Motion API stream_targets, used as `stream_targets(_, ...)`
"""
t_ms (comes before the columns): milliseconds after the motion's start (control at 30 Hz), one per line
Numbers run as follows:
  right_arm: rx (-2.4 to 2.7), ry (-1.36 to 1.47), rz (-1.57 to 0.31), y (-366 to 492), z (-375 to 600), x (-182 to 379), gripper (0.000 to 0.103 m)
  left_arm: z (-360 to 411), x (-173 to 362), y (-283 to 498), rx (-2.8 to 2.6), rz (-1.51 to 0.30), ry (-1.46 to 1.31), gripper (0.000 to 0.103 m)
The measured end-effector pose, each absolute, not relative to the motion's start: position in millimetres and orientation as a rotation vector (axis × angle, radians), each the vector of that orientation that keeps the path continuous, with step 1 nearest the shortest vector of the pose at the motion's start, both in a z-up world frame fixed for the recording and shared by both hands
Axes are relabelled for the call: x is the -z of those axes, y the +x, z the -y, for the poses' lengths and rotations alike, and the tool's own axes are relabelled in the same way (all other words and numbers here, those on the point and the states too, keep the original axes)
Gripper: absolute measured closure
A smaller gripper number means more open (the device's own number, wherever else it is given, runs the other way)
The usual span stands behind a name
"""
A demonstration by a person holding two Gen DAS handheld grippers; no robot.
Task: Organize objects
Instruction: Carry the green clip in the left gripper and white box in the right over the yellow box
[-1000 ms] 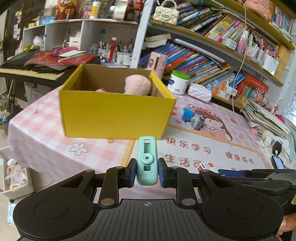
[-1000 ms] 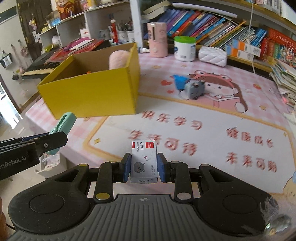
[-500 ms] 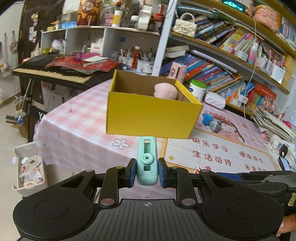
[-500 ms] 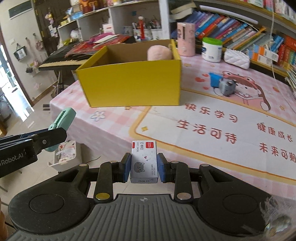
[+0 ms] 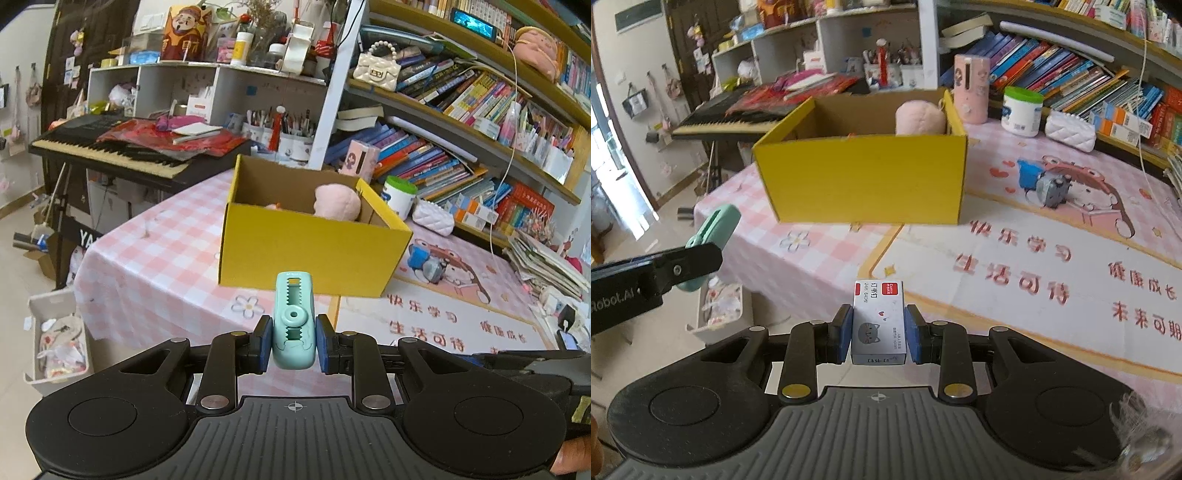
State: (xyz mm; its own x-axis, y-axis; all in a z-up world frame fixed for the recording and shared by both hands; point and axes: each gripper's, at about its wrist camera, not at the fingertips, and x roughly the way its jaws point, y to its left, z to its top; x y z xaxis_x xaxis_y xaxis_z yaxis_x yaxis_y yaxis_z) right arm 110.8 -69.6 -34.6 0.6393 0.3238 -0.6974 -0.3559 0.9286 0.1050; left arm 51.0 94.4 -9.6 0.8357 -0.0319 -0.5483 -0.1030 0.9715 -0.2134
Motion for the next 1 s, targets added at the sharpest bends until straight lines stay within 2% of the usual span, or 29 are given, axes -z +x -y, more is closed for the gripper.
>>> stream_targets(567, -0.388, -0.018, -0.59, 238, 57, -18, 0.075, -98, -24, 156, -0.079, -0.468, -0.205, 0.08)
stream_targets(1000, -0.454, -0.152, -0.613, 321, 38, 4, 0.075, -94, 4, 227, -0.153, -0.545, -0.166, 0.08)
